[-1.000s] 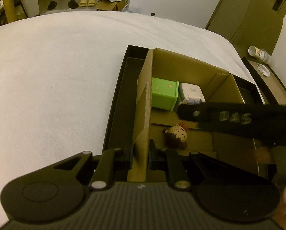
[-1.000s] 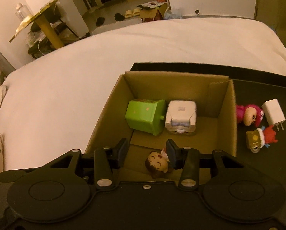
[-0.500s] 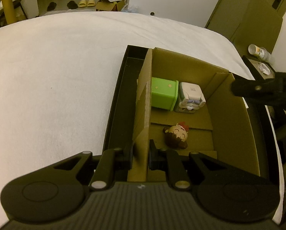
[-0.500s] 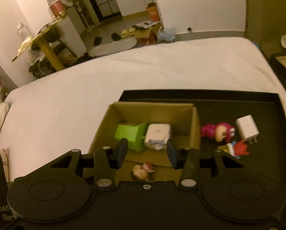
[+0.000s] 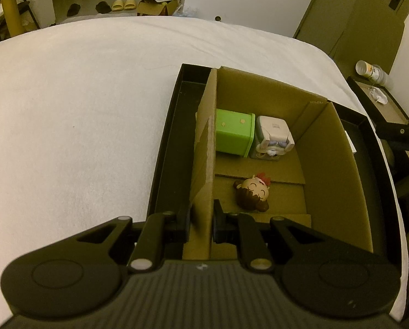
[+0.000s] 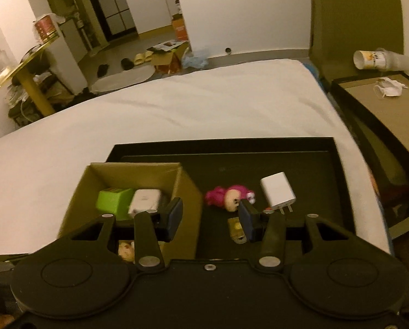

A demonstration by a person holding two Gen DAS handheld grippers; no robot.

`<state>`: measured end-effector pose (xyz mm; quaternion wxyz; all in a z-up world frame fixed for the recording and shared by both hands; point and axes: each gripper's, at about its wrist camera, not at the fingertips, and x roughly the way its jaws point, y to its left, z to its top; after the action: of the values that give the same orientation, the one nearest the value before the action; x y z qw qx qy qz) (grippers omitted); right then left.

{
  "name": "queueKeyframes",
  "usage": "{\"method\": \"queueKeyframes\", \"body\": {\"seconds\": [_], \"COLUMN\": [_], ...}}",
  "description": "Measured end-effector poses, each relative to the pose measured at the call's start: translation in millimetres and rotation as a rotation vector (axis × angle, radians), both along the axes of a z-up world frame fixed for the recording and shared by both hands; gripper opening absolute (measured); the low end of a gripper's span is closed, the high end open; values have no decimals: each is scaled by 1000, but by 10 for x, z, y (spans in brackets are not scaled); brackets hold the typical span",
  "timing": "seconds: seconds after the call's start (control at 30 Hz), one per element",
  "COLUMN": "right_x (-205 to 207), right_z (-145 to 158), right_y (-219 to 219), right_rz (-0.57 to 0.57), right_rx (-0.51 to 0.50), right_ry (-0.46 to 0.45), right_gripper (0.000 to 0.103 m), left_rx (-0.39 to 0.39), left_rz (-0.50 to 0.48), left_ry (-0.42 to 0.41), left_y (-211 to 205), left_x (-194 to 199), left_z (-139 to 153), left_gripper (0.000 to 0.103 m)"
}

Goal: Organize rigid objects
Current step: 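Withdraw the right gripper to the red toy with the clear yellow cup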

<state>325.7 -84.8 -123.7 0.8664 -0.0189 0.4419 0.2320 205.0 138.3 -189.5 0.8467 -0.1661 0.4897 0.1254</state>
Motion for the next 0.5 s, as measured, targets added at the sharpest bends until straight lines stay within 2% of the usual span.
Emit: {"method": "queueKeyframes", "body": {"seconds": [0.17,0.3,0.5], "right_x": [91,128,168], "right_z": [-83,-166,-320], "right_y": [-75,-96,-143], "right_rz": [-11,27,77], "right_rx": [-20,-37,-80], "right_ry": [1,-7,-16], "right_gripper": [46,57,58], "left_rx": [-1,0,10], "left_rz": [0,-1,3], "left_ry": [3,3,3], "left_y": [0,-2,-16], "left_x": [5,4,-2], "left_z": [-8,-10,-9], "left_gripper": [13,13,13]}}
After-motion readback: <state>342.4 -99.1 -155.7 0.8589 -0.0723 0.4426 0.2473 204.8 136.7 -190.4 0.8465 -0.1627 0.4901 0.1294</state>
